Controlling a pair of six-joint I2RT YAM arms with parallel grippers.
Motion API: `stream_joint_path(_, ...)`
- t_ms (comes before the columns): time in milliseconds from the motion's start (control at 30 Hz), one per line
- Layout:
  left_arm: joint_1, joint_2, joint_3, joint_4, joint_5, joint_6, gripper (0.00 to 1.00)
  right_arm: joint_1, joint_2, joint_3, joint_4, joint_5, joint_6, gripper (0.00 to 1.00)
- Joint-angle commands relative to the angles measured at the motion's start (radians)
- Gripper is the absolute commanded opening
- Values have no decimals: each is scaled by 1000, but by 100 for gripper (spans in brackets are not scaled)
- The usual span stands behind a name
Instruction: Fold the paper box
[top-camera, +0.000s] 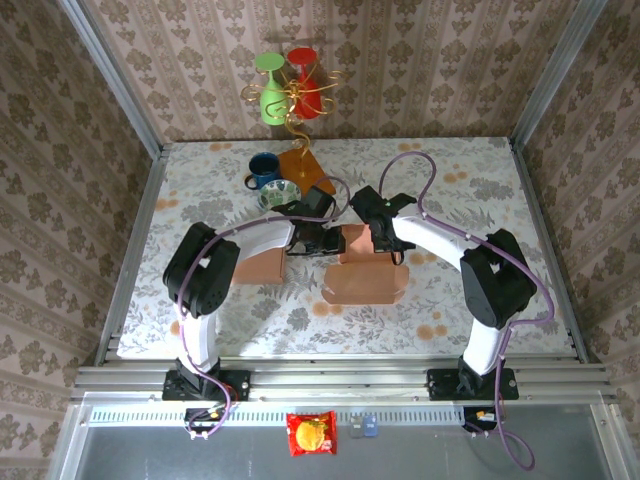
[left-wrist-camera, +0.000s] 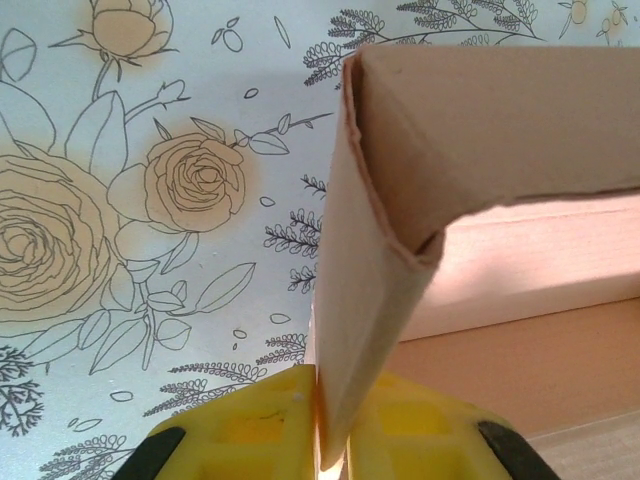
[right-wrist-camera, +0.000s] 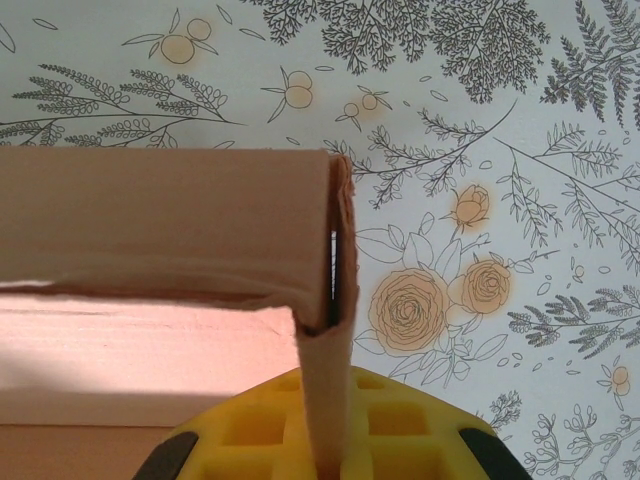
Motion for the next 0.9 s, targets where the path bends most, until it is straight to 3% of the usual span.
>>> stream_joint_path(0, -13, 36, -2, -35, -40, 9, 15, -6, -9, -19, -38, 22, 22, 0)
stream_joint_path(367, -30, 51, 9, -50, -75, 19, 14, -6, -16, -23, -36, 18, 27, 0)
stream_joint_path(767, -79, 66, 59, -166, -250, 1, 6, -5, -4, -27, -36, 13, 35, 0)
stream_joint_path(867, -88, 69, 69, -176, -276, 5, 9, -5, 0, -27, -33, 7, 33, 0)
